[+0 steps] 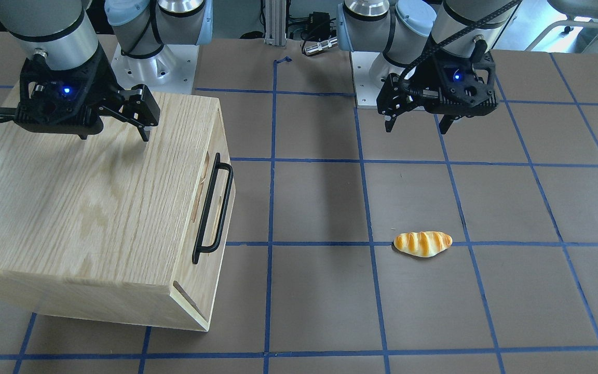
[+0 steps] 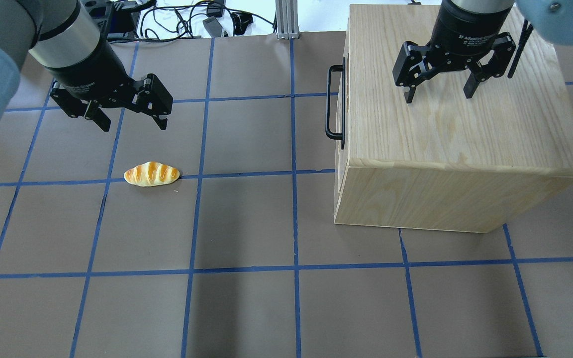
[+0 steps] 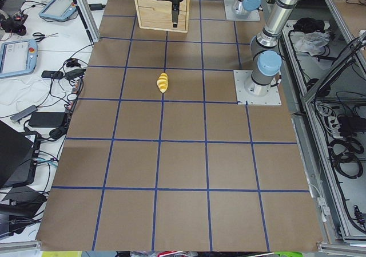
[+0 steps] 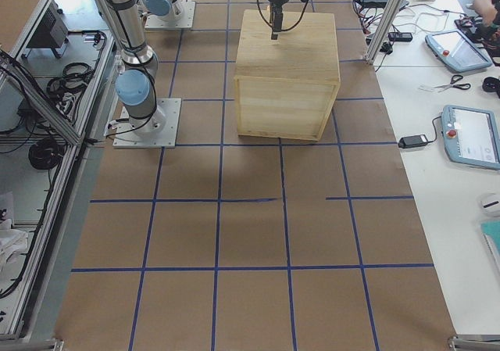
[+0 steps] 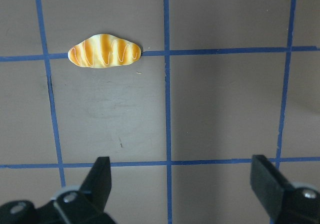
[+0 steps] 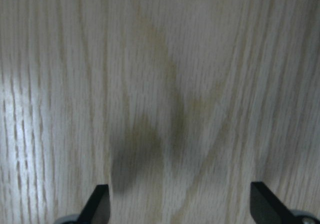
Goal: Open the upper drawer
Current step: 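Reach the left gripper toward the black handle of the upper drawer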
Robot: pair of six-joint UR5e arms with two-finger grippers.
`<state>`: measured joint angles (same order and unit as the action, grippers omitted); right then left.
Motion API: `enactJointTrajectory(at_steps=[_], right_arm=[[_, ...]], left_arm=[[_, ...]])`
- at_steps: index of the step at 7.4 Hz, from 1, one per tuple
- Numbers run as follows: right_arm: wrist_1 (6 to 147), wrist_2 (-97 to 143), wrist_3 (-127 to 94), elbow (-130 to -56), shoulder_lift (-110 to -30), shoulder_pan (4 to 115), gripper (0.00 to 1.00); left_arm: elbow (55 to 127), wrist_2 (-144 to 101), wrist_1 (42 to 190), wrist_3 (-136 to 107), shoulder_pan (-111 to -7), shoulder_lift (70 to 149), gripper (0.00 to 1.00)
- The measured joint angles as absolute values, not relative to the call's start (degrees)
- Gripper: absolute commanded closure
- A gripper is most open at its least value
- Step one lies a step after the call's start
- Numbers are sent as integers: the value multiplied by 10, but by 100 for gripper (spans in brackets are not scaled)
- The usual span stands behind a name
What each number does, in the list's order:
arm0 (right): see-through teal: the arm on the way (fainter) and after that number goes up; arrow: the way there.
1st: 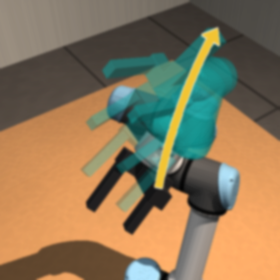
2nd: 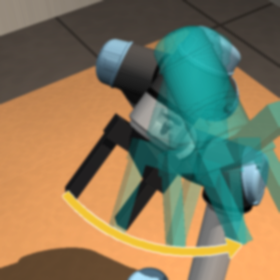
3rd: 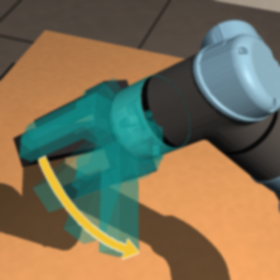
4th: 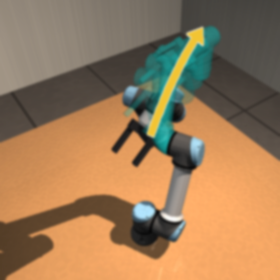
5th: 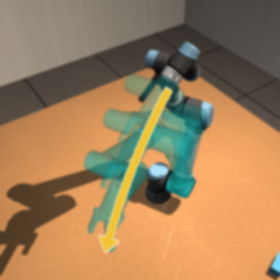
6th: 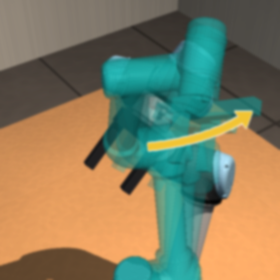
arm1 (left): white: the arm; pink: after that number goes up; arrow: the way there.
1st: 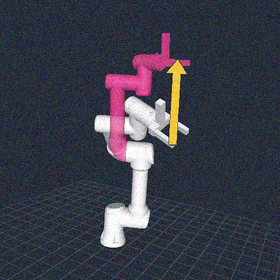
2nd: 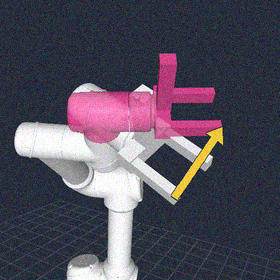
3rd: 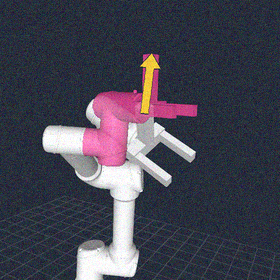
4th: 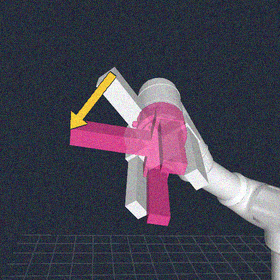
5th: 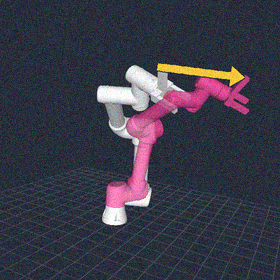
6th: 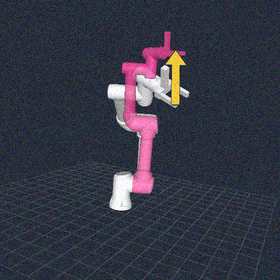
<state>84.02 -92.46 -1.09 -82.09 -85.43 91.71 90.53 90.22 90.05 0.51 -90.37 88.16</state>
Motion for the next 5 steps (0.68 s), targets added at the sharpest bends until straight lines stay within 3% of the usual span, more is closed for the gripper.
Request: enactJointTrajectory(at_steps=[5], right_arm=[[840, -925, -11, -821, -854, 918, 0]], left_arm=[[902, 759, 828, -32, -907, 940, 0]])
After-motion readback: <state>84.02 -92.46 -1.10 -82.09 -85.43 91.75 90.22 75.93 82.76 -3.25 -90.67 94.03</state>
